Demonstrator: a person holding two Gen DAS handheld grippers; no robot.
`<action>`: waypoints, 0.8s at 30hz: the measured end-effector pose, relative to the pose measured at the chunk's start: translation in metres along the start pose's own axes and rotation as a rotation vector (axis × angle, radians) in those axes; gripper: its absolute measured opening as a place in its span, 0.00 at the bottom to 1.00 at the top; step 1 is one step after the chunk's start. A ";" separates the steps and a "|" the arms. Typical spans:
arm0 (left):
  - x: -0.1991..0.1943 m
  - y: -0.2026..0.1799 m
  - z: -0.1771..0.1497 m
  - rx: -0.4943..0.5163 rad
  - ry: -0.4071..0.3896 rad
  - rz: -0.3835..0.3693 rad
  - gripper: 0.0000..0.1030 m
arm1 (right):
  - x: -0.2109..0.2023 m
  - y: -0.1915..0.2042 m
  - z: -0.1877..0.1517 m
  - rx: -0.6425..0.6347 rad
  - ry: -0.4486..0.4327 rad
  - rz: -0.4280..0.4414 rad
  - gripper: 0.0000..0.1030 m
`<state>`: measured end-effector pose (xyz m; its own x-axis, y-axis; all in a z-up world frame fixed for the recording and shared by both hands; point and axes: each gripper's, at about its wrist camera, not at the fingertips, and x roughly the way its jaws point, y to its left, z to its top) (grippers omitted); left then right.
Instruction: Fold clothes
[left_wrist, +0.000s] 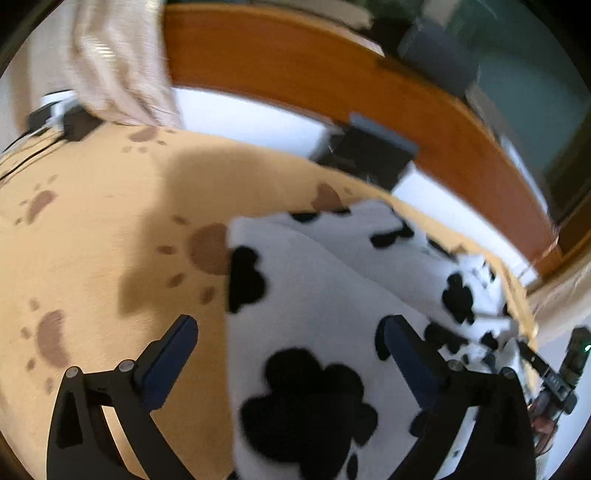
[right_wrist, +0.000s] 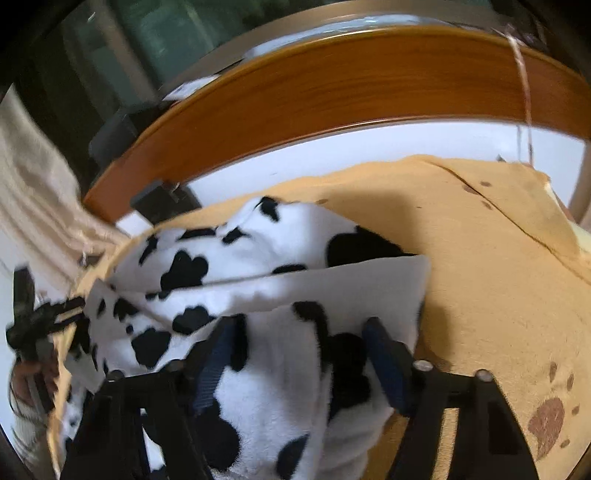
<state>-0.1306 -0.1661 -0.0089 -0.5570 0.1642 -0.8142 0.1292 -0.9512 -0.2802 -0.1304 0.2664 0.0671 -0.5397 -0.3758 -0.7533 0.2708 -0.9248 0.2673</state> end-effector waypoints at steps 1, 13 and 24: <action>0.008 -0.003 0.001 0.016 0.013 0.000 0.99 | 0.001 0.003 -0.002 -0.021 0.005 -0.015 0.47; -0.011 -0.015 0.005 0.041 -0.180 0.074 0.31 | -0.063 0.020 -0.005 -0.034 -0.236 -0.029 0.13; 0.008 0.002 0.006 0.041 -0.154 0.218 0.80 | -0.009 0.007 -0.013 -0.032 -0.052 -0.133 0.30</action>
